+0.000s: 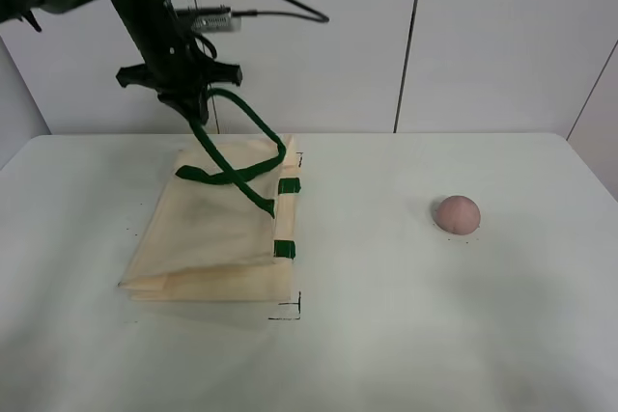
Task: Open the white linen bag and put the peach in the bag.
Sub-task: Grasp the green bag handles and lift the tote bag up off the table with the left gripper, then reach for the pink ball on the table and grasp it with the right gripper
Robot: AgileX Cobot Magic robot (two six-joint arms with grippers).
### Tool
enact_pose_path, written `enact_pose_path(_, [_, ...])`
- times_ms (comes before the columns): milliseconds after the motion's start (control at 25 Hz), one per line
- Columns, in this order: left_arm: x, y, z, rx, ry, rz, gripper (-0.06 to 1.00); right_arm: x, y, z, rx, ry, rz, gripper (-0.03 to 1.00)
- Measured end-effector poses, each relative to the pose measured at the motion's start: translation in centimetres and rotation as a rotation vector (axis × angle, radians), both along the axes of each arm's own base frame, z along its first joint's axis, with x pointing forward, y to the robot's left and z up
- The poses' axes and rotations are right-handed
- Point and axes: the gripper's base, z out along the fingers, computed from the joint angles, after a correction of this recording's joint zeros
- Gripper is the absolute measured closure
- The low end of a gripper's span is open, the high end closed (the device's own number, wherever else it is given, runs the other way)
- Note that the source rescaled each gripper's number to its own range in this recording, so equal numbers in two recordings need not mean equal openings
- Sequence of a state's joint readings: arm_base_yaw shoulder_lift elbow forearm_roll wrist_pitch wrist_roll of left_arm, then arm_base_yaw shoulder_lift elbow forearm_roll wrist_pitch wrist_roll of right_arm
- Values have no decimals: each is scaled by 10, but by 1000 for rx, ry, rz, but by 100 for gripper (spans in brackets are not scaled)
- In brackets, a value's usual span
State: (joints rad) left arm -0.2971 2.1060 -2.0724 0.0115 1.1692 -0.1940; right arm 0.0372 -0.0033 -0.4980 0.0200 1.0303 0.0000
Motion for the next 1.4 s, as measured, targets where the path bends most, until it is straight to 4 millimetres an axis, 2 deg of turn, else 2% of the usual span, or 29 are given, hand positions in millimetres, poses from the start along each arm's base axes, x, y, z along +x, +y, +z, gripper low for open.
enact_pose_path(160, [-16,-1,48,-77,-105,-54,94,0,0,0,0,0,0,-3])
enact_pose_path(280, [-30,3,76,-94,-169,-74,94,0,0,0,0,0,0,-3])
enact_pose_path(400, [-40,6,95,-100,-216,-87,94,1,0,0,0,3,0,-3])
enact_pose_path(480, [-44,7,100,-100,-230,-94,94,6,0,0,-1,33,0,-3])
enact_pose_path(600, [-45,8,103,-98,-237,-98,94,27,1,7,-1,118,1,-3])
enact_pose_path(760, [-46,8,104,-94,-242,-104,94,78,4,23,2,248,1,-3])
enact_pose_path(960, [-46,8,104,-92,-243,-110,94,168,7,24,-23,471,13,-3])
enact_pose_path(1160, [-46,8,104,-91,-244,-112,94,270,11,-3,-56,683,40,-3])
enact_pose_path(1240, [-46,8,104,-91,-244,-112,94,307,12,-12,-57,711,41,-3])
enact_pose_path(1400, [-46,8,104,-91,-244,-112,94,365,19,-41,-74,766,66,-3])
